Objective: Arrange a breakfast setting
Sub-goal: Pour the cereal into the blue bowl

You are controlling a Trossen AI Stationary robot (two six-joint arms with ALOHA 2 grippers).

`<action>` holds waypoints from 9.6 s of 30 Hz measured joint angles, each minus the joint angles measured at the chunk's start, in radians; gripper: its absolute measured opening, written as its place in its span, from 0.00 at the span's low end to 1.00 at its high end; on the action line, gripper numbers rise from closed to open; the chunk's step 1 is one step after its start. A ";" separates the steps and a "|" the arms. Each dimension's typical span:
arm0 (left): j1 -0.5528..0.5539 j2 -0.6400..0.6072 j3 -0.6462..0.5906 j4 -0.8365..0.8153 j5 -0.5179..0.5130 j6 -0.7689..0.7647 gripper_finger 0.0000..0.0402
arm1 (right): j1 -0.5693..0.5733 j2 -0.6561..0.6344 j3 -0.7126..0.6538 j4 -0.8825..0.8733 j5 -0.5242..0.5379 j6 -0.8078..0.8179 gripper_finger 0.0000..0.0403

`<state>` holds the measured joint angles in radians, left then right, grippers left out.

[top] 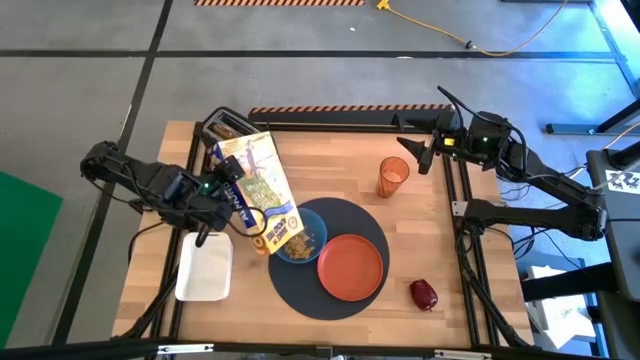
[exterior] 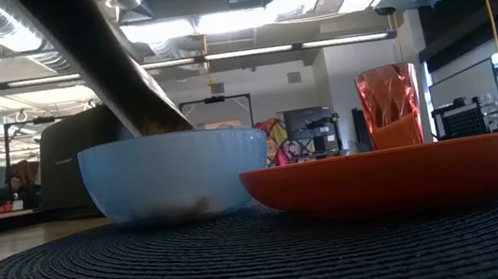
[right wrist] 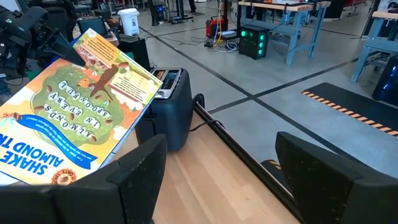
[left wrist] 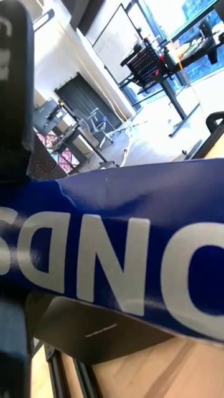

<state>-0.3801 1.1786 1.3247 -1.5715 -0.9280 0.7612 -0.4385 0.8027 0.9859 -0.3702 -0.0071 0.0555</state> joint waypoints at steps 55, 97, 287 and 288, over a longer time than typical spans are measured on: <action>-0.003 0.009 0.000 0.028 -0.079 -0.015 0.28 | 0.000 0.000 0.000 -0.003 0.000 -0.015 0.72; 0.011 -0.007 0.000 0.002 -0.046 -0.046 0.28 | 0.000 0.000 0.000 -0.030 0.000 -0.015 0.72; 0.560 -0.348 -0.803 1.763 0.798 -0.750 0.65 | 0.012 -0.469 -0.916 0.673 0.718 -0.142 0.23; 0.560 -0.347 -0.803 1.763 0.798 -0.750 0.65 | 0.011 -0.469 -0.929 0.682 0.728 -0.142 0.23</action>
<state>0.1799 0.8311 0.5220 0.1912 -0.1303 0.0110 -0.4276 0.3340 0.0570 0.3114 0.7208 -0.0860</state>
